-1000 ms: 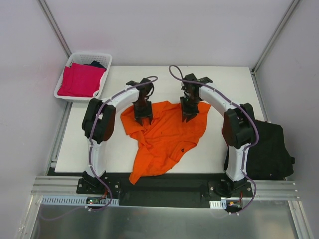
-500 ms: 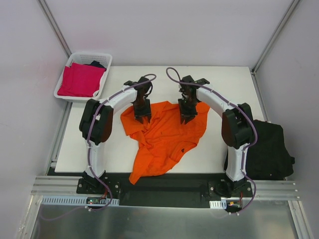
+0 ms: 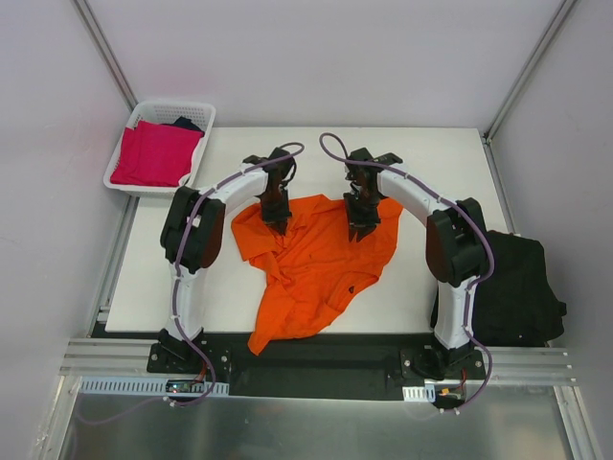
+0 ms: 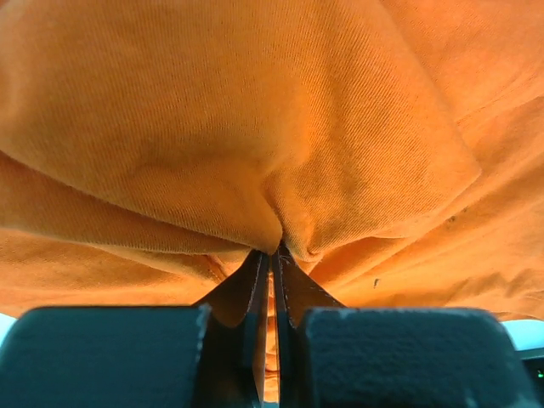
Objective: Fold and stack the t-shirts
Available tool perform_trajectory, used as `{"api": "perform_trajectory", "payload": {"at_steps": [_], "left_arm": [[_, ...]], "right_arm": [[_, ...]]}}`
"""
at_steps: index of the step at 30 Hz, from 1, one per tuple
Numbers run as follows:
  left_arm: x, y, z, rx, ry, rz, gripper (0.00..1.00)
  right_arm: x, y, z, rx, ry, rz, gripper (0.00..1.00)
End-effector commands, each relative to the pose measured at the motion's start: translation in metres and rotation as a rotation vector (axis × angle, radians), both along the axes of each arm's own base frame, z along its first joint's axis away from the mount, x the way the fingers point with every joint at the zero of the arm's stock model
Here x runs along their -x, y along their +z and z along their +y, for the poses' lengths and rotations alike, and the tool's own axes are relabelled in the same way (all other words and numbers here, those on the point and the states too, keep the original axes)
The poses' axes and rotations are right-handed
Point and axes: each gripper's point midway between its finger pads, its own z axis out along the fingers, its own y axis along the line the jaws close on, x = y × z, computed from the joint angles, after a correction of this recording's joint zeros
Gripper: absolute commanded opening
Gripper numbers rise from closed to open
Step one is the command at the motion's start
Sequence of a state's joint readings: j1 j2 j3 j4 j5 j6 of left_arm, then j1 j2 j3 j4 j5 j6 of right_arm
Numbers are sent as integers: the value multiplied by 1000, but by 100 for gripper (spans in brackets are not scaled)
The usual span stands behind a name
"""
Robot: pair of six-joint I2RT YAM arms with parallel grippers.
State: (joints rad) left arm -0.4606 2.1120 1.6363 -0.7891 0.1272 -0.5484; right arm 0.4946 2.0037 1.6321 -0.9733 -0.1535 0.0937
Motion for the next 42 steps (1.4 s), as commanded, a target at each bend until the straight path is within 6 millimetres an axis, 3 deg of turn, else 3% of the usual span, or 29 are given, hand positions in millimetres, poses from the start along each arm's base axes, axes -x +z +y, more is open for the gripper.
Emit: {"api": "perform_trajectory", "payload": {"at_steps": [1, 5, 6, 11, 14, 20, 21, 23, 24, 26, 27, 33, 38, 41, 42], "left_arm": [[-7, 22, -2, 35, -13, -49, 0], [-18, 58, -1, 79, 45, -126, 0], [-25, 78, -2, 105, 58, -174, 0], [-62, 140, -3, 200, 135, -318, 0], [-78, 153, 3, 227, 161, -348, 0], [-107, 132, 18, 223, 205, -321, 0], [-112, 120, 23, 210, 217, -301, 0], [-122, 114, 26, 205, 222, -303, 0], [-127, 99, 29, 194, 230, -279, 0], [-135, 93, 32, 192, 236, -277, 0], [-138, 80, 34, 181, 242, -257, 0], [-152, 55, 46, 149, 270, -236, 0], [-159, 43, 76, 94, 343, -231, 0], [-154, 49, 88, 84, 386, -232, 13], [-152, 54, 88, 91, 383, -234, 28]], "right_arm": [[-1, 18, 0, -7, -7, -41, 28], [-2, 17, 2, -11, -9, -39, 28], [-3, 18, 2, -13, -8, -39, 28], [2, 16, 4, -11, 4, -27, 28], [4, 18, 1, 0, 13, -31, 28], [17, 23, -8, 20, 21, -34, 28], [19, 26, -9, 21, 19, -41, 28], [27, 23, -12, 31, 20, -31, 28], [30, 26, -13, 31, 23, -37, 28], [40, 22, -14, 39, 20, -26, 28], [44, 21, -15, 46, 21, -23, 27], [75, 17, -23, 78, 25, -19, 28], [94, 18, -27, 90, 27, -25, 28], [101, 17, -28, 101, 32, -27, 27], [101, 18, -28, 102, 33, -33, 28]]}}
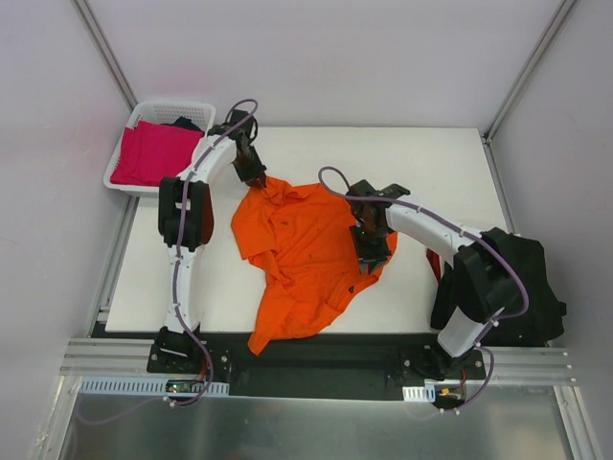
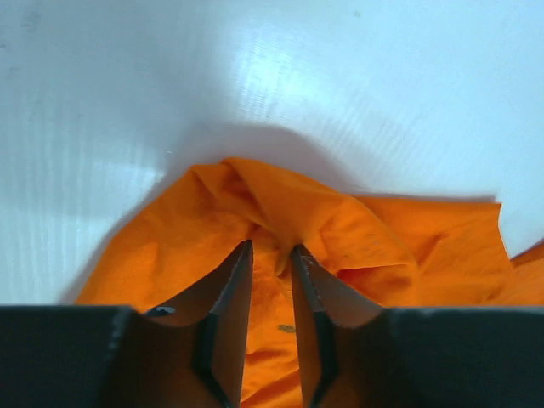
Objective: Fold and stack the t-shirts
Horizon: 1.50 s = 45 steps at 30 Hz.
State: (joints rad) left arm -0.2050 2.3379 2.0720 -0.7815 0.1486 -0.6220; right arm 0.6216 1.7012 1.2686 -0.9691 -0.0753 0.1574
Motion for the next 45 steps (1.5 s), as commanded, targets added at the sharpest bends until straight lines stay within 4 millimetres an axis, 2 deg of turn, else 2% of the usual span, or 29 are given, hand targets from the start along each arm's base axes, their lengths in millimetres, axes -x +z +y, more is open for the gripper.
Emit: {"api": "perform_trajectory", "payload": {"at_steps": [1, 3, 4, 5, 7, 9, 10, 12, 13, 15, 16, 20, 24, 25, 26, 28, 32, 37, 42, 44, 45], "left_arm": [[-3, 35, 21, -14, 59, -63, 39], [5, 52, 14, -8, 32, -93, 62], [8, 58, 10, -9, 9, -109, 77], [14, 69, 7, -5, -5, -128, 82], [24, 79, -5, 7, -38, -141, 89], [40, 86, -16, 23, -65, -145, 89], [49, 80, -19, 20, -71, -125, 88], [56, 87, -27, 39, -82, -144, 86], [65, 81, -34, 39, -99, -124, 85], [69, 82, -40, 45, -107, -134, 82], [74, 75, -44, 47, -119, -119, 81], [74, 53, -49, 46, -141, -90, 80], [64, 37, -46, 1, -174, -92, 80], [58, 39, -46, -5, -179, -107, 80], [55, 32, -45, -18, -179, -99, 80], [45, 32, -42, -35, -182, -117, 80], [32, 19, -40, -64, -183, -117, 80], [15, 15, -36, -100, -179, -145, 80], [7, 11, -26, -133, -147, -155, 79], [7, 10, -23, -139, -136, -152, 78], [7, 9, -22, -141, -134, -151, 72]], "right_arm": [[2, 14, 0, 1, -18, -56, 27], [1, 14, 3, 0, -11, -56, 27], [-1, 14, 5, -1, -8, -58, 27], [-5, 18, 10, -12, -5, -68, 27], [-6, 16, 17, -10, 12, -62, 27], [-11, 21, 25, -22, 24, -75, 27], [-10, 18, 29, -19, 38, -68, 27], [-10, 20, 37, -22, 59, -71, 28], [-9, 18, 39, -16, 64, -65, 27], [-8, 20, 44, -18, 83, -72, 27], [-7, 19, 44, -13, 86, -68, 28], [-2, 22, 40, -1, 96, -80, 27], [5, 22, 30, 15, 92, -84, 27], [9, 20, 26, 25, 87, -74, 27], [11, 20, 25, 26, 89, -71, 27], [14, 20, 22, 28, 84, -70, 27], [21, 18, 15, 39, 82, -55, 27], [25, 16, 4, 78, 81, -60, 27], [29, 14, -3, 99, 87, -54, 27], [28, 13, -2, 99, 90, -54, 27], [28, 13, -2, 101, 92, -52, 27]]}}
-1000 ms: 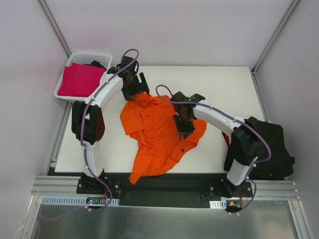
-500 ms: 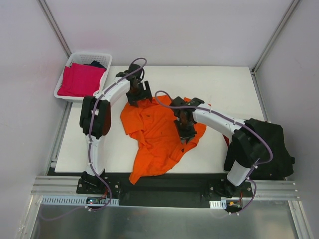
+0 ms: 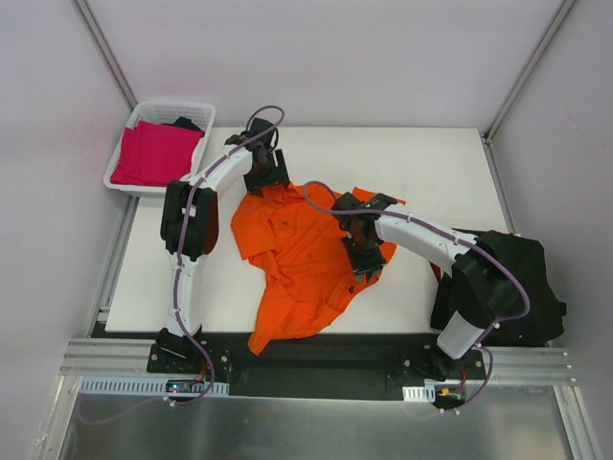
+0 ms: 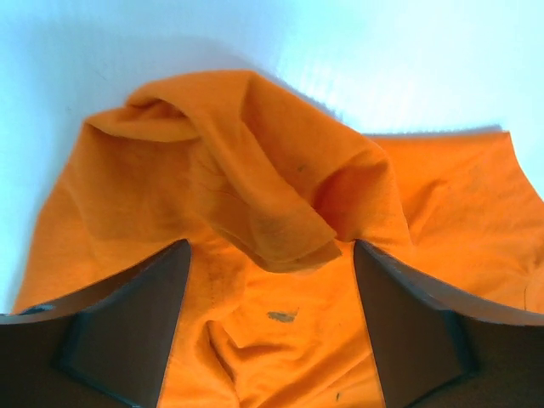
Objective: Fold and stack the t-shirts
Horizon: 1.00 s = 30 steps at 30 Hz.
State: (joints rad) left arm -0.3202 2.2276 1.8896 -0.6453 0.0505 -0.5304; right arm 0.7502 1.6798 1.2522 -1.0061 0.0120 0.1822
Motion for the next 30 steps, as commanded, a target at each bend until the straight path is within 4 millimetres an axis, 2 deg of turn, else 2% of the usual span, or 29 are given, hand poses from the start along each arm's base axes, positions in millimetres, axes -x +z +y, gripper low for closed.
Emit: {"api": "perform_trajectory", "payload": {"at_steps": [1, 3, 5, 14, 19, 20, 21, 22, 27, 30], "left_arm": [[-15, 10, 12, -31, 26, -52, 67], [-13, 11, 12, -29, 29, -53, 45], [-13, 12, 13, -28, 32, -56, 37], [-19, 14, 28, -51, 79, -71, 33], [-32, 29, 34, -31, 137, -107, 27], [-34, 30, 34, -22, 146, -109, 22], [-39, 37, 33, -10, 150, -126, 6], [-42, 37, 35, -5, 157, -127, 1], [-48, 38, 35, 21, 162, -126, 0], [-44, 29, 37, 16, 162, -105, 0]], "right_arm": [[3, 11, -8, 13, -6, -22, 27], [2, 11, -8, 14, -3, -21, 27], [2, 11, -7, 12, -3, -19, 27], [4, 7, -8, 19, -2, -9, 27], [3, 6, -7, 23, -2, -4, 27], [3, 6, -7, 24, -5, -1, 27], [3, 6, -7, 24, -4, -1, 27], [3, 5, -6, 23, -2, 0, 27], [2, 3, -6, 28, -2, 8, 27], [1, 2, -4, 28, 4, 10, 27]]}}
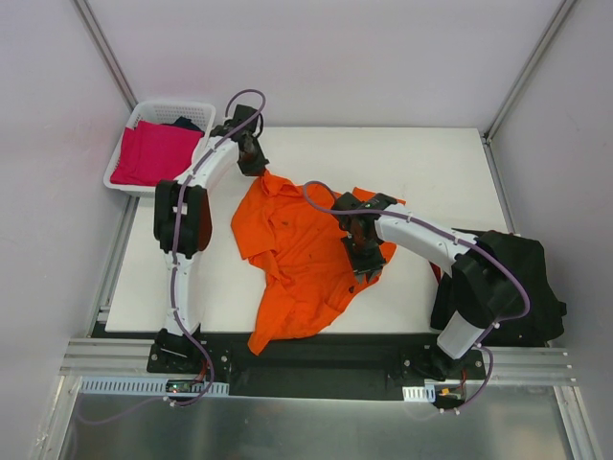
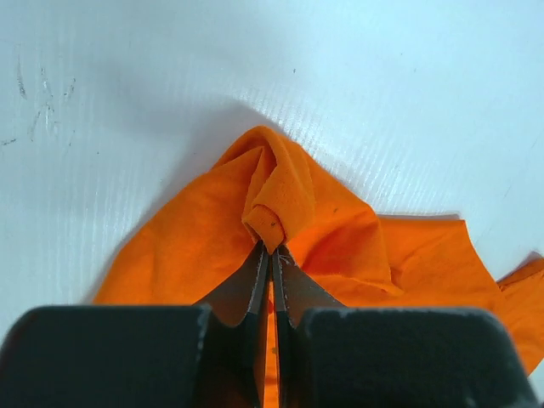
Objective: Fold and stack the t-shirts
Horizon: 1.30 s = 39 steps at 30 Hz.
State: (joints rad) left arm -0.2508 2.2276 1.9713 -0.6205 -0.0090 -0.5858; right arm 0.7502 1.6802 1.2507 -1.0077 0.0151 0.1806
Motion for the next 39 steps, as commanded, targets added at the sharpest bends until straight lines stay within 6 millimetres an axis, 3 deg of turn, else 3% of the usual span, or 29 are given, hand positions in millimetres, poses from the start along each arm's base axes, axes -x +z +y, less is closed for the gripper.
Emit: {"api": "perform_trajectory", "payload": {"at_steps": [1, 5, 12, 21, 32, 34, 37, 38, 39], "left_arm": [[-2, -1, 3, 11, 17, 6, 0], [-6, 2, 5, 21, 35, -1, 0], [-31, 13, 13, 95, 93, -33, 0], [-58, 9, 45, 121, 186, -54, 0], [-83, 30, 58, 139, 239, -135, 1], [-85, 29, 60, 143, 252, -136, 11], [-87, 30, 63, 156, 264, -137, 67], [-87, 29, 63, 155, 261, -137, 76], [-86, 32, 63, 156, 256, -140, 95]], "right_arm": [[0, 3, -3, 24, 1, 9, 27], [1, 0, -2, 25, 4, 21, 27], [1, -2, -4, 33, 7, 24, 27], [4, -5, -10, 61, 7, 34, 27], [5, -6, -11, 74, 21, 51, 26], [6, -7, -12, 76, 18, 55, 27], [6, -6, -11, 72, 17, 53, 26], [6, -6, -12, 72, 15, 53, 26], [7, -6, -12, 73, 14, 54, 26]]}}
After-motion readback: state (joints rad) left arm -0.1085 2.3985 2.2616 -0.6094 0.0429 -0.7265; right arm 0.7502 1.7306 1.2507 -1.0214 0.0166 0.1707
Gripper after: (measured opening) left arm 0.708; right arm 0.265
